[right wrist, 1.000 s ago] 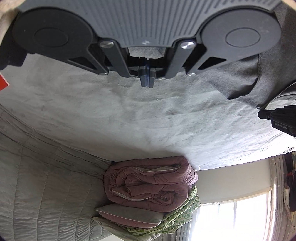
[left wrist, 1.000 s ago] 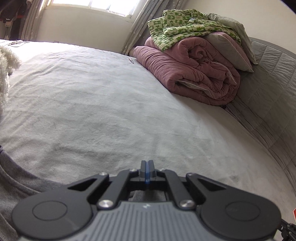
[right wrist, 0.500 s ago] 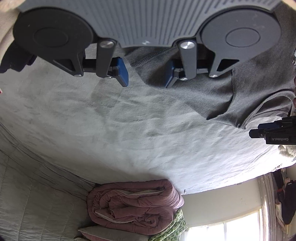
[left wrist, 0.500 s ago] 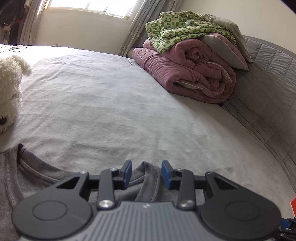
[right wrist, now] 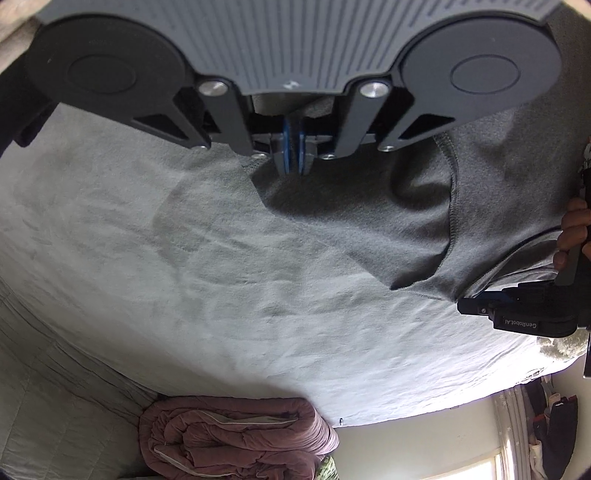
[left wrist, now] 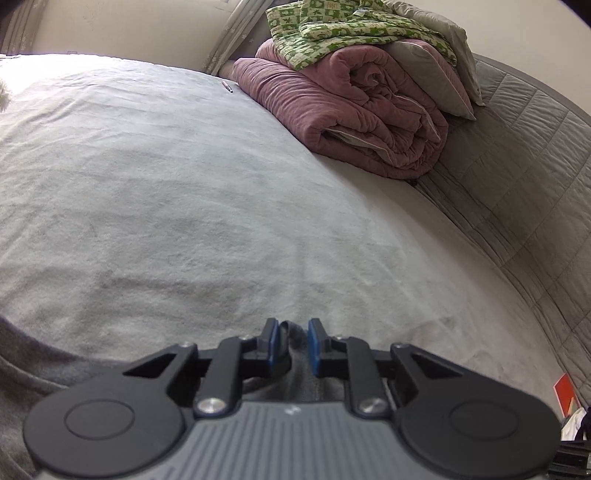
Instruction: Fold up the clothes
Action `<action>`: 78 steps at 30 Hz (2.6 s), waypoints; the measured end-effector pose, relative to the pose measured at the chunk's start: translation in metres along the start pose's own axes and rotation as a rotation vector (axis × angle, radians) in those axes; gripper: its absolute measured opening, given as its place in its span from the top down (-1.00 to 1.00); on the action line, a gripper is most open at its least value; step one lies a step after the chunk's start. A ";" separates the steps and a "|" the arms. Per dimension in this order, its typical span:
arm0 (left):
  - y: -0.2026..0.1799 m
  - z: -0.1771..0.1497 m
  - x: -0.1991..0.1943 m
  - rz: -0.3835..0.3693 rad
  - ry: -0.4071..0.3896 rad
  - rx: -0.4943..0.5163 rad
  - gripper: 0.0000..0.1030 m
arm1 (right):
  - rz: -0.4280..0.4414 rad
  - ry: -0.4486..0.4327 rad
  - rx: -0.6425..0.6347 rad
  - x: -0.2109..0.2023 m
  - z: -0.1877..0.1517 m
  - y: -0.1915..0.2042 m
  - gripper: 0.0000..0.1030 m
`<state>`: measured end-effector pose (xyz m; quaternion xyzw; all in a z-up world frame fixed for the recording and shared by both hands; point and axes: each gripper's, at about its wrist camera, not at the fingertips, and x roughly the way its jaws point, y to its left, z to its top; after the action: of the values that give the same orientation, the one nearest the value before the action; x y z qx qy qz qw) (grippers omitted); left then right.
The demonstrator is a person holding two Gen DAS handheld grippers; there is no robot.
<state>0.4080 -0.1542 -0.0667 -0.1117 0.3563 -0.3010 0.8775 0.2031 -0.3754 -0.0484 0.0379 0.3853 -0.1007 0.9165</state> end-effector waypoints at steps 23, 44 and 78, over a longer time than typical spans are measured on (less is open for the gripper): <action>-0.006 -0.007 0.003 0.156 -0.135 0.013 0.94 | -0.060 -0.224 0.184 -0.012 0.006 -0.032 -0.06; -0.037 -0.011 0.000 0.341 -0.166 0.164 0.80 | -0.181 -0.186 0.043 0.022 -0.002 -0.011 0.81; -0.084 -0.150 -0.120 0.269 -0.167 0.019 0.24 | 0.280 0.062 0.424 -0.038 -0.045 -0.017 0.35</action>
<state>0.1988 -0.1455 -0.0731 -0.0794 0.2908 -0.1740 0.9375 0.1424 -0.3794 -0.0527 0.2852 0.3743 -0.0500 0.8809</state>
